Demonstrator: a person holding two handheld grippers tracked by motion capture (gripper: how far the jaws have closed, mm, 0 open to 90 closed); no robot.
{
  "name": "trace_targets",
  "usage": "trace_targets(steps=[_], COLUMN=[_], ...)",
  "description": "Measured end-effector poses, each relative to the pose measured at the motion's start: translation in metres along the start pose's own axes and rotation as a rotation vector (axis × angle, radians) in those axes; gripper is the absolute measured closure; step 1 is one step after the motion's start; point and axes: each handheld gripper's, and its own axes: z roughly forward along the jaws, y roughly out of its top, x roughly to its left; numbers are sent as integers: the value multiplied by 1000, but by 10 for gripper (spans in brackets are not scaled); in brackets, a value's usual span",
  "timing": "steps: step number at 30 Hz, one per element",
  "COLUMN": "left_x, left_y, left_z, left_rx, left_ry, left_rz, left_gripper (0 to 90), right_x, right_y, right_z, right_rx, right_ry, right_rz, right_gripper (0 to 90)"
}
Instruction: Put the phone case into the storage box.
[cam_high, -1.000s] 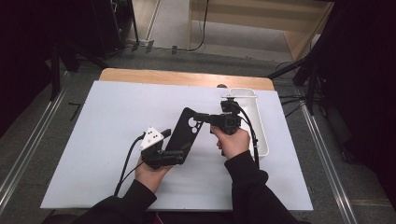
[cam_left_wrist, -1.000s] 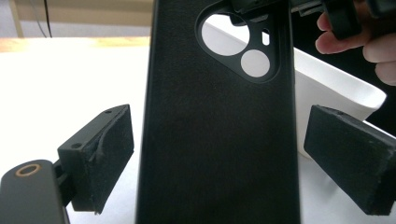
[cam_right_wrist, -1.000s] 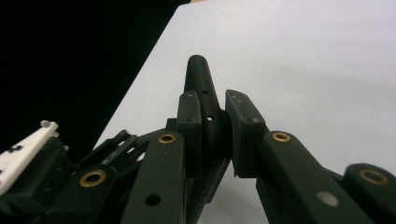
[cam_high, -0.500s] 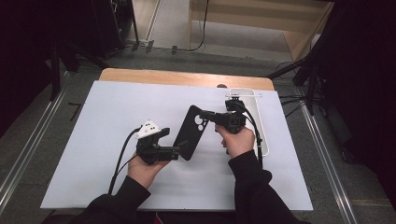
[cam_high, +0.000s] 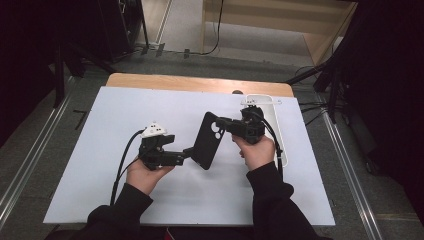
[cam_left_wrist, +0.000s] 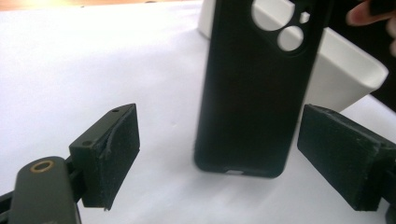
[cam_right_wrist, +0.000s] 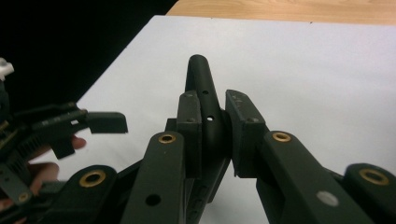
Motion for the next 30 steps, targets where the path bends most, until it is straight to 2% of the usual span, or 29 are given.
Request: trace_targets(steps=[2, 5, 8, 10, 11, 12, 13, 15, 22, 28, 30], left_x=[3, 5, 9, 10, 12, 12, 11, 10, 12, 10, 10], left_y=[2, 5, 6, 8, 10, 11, 13, 15, 21, 26, 27], left_z=[-1, -2, -3, -5, -6, -6, -8, -11, -18, -23, -24], left_rx=[18, 64, 81, 109, 143, 160, 176, 184, 204, 226, 227], left_ry=[-9, -17, -48, -67, -87, -106, -105, -106, -146, -180, -186], left_rz=[-7, 5, -14, -16, -19, -16, 6, 28, 40, 96, 102], left_gripper=[130, 130, 131, 133, 138, 138, 138, 150, 167, 190, 190], right_x=[2, 5, 7, 8, 8, 8, 8, 8, 8, 7, 8], right_y=[0, -1, -1, -2, -2, -2, -2, -1, -1, -1, 0], right_z=[-1, -3, -4, -6, -6, -7, -7, -8, -8, -11, -12], right_rx=[-2, -8, -16, -19, -19, -14, -15, -5, 16, 24, 29], right_ry=[-8, -3, 2, 12, 17, 27, 32, 54, 79, 124, 137], right_rz=[-30, -63, -94, -114, -119, -130, -139, -157, -213, -285, -303], right_gripper=[749, 749, 749, 749, 749, 749, 748, 748, 749, 749, 749])
